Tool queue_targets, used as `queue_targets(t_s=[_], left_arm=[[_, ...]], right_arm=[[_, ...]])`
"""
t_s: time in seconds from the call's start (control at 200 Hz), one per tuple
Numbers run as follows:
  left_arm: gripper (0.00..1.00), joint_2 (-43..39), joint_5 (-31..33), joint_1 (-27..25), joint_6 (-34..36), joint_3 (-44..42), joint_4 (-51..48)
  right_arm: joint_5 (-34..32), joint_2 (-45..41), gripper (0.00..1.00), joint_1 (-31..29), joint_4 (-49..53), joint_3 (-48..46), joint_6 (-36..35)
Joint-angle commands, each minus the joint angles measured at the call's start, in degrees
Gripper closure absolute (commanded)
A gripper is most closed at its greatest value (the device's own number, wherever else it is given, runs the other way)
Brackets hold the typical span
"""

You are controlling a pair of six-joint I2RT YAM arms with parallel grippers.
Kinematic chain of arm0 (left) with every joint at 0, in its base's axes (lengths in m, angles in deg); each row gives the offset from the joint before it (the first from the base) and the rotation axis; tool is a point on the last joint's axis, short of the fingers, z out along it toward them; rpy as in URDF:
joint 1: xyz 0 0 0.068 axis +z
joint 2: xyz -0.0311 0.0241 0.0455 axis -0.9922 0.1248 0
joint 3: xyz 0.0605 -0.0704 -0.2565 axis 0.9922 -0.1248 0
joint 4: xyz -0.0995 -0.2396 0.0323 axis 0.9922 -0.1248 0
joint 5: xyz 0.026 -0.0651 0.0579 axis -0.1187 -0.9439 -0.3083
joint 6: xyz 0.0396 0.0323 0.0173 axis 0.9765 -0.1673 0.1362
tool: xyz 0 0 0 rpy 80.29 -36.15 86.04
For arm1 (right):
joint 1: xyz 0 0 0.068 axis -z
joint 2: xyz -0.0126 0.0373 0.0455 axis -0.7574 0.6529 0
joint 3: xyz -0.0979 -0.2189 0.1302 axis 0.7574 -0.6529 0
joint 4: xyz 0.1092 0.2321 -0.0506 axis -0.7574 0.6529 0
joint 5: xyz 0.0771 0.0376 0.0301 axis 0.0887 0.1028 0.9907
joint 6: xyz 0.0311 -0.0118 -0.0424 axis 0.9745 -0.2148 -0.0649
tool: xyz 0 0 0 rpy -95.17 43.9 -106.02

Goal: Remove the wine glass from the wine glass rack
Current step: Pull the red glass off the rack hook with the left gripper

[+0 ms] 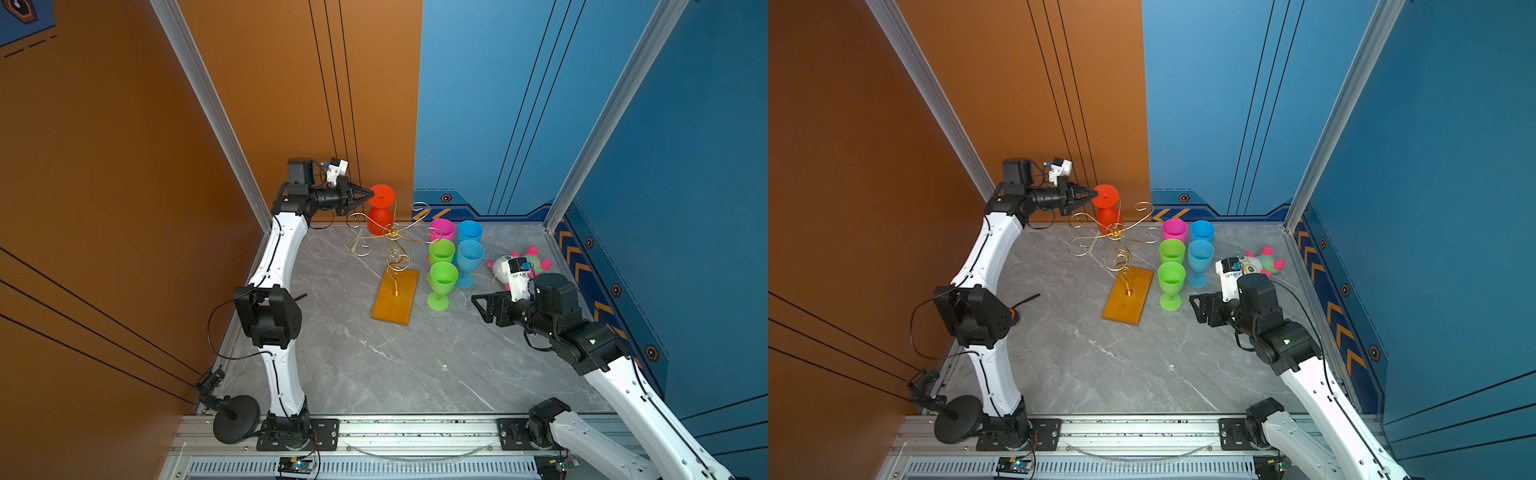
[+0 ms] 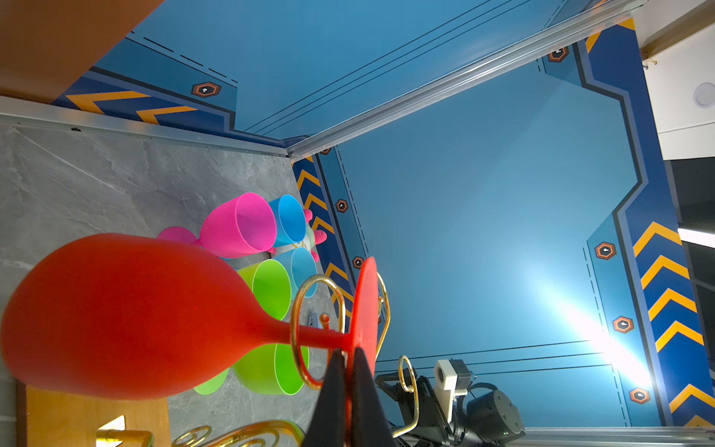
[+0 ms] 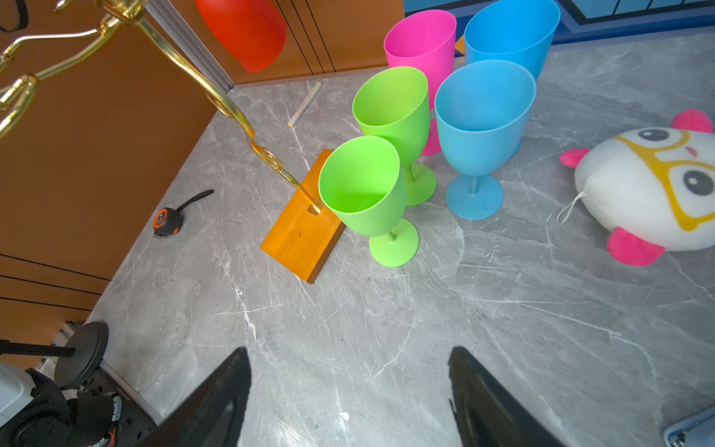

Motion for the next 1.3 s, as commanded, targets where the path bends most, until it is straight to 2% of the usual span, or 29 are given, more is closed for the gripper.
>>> queue_targets(t_s=[0.0,0.601,0.996,1.296], left_arm=[[0.99,0.84,-1.42,0.21,-0.98,2.14,0.01],[1.00,3.97,2.83,-1.49,-3.90,7.20,-0.45],[1.00,4.50,1.39,-3.32,-3.55,8.51,-1.45],[1.00,2.29,0.52,-3.51,-0.76,7.20,-4.36]], right_arm=[[1.16,-0.08,0.18,0.37,-1.59,-0.58,0.90],[1.61,-1.96,0.18,1.18,-1.49,-1.66,0.92],[2.58,-2.98,0.18,2.33,-1.50,-2.24,0.99],[2.80,-3.25,0.18,2.68,-1.59,-2.50,1.09]])
